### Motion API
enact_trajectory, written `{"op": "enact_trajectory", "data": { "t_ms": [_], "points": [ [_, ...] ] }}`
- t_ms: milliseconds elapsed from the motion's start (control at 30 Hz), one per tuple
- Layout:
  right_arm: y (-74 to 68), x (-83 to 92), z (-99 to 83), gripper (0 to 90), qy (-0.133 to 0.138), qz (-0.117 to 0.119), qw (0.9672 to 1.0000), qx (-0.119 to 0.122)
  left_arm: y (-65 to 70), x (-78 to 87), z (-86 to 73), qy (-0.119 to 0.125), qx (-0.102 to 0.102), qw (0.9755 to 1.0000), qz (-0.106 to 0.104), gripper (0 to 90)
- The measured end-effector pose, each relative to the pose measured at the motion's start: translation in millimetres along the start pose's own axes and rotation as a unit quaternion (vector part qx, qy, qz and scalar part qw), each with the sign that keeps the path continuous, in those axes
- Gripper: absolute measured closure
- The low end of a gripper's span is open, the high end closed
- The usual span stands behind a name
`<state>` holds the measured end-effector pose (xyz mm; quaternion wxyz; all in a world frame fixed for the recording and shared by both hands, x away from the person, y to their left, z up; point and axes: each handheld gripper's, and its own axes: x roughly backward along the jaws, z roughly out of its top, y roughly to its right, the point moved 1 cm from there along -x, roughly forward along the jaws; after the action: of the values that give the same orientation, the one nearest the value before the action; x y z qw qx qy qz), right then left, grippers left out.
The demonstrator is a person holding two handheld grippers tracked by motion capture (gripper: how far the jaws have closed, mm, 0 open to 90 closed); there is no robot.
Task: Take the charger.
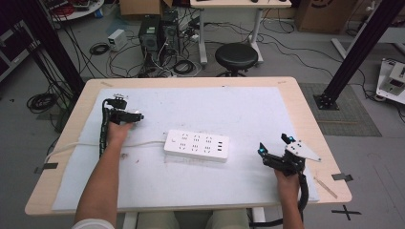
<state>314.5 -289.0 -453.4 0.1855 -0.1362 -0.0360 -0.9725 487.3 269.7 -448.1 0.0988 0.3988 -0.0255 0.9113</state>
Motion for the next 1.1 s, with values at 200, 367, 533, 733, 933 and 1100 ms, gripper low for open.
{"op": "enact_trajectory", "data": {
  "t_ms": [200, 367, 533, 733, 933, 1100],
  "points": [
    [0.2, -0.1, 0.0, 9.1, 0.001, 0.0, 1.0, 0.001, 0.0, 0.5, -0.7, -0.002, -0.005, 1.0, -0.001, 27.2],
    [0.2, -0.1, 0.0, 9.0, 0.002, 0.0, 1.0, 0.0, 0.9, 0.6, -0.6, -0.003, -0.011, 0.9999, -0.001, 31.2],
    [-0.5, 0.5, -0.1, 9.0, -0.001, 0.0, 1.0, -0.003, 1.2, 1.1, -0.3, -0.003, -0.013, 0.9999, -0.002, 34.1],
    [-0.5, 0.4, -0.1, 9.1, -0.001, 0.001, 1.0, -0.004, 2.9, 2.2, -0.1, -0.001, -0.018, 0.9998, -0.004, 40.6],
    [-0.5, 0.4, -0.1, 9.1, -0.001, 0.0, 1.0, -0.004, 1.2, 4.3, -2.7, 0.004, -0.018, 0.9998, -0.007, 42.3],
    [-0.5, 0.4, -0.1, 9.0, -0.001, 0.0, 1.0, -0.003, -2.3, 10.6, -5.1, 0.019, -0.016, 0.9997, -0.002, 42.4]
  ]
}}
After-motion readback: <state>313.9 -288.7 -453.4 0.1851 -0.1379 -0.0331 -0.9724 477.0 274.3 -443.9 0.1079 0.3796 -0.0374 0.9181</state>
